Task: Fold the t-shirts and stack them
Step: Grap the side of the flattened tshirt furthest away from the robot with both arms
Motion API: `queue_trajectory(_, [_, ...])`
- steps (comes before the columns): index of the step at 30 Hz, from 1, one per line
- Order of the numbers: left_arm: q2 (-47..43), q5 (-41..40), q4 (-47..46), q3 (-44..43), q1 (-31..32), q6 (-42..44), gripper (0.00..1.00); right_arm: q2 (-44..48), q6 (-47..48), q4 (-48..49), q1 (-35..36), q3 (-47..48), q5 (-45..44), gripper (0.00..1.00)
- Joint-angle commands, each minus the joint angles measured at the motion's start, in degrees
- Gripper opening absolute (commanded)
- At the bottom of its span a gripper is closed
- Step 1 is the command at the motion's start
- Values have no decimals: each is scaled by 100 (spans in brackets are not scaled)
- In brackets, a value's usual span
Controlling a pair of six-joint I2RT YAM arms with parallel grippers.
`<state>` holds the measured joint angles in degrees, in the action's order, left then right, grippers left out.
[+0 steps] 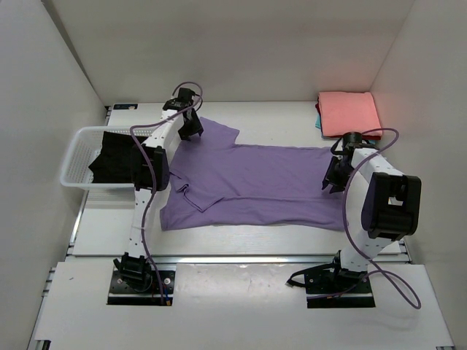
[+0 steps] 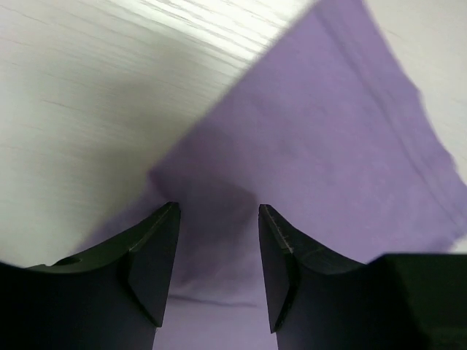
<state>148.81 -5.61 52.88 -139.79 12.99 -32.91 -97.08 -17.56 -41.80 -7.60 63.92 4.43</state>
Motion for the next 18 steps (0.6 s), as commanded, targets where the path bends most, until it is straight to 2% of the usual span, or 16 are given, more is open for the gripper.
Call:
queue_trajectory(1, [-142, -274, -85, -260, -130, 109, 59, 111, 25, 216, -40, 217, 155, 29])
queue_trajectory(11, [60, -213, -647, -347, -86, 522, 64, -223, 42, 181, -23, 515, 295, 29])
queue_trajectory(18, [218, -55, -464, -277, -166, 417, 70, -549, 25, 128, -40, 982, 348, 29])
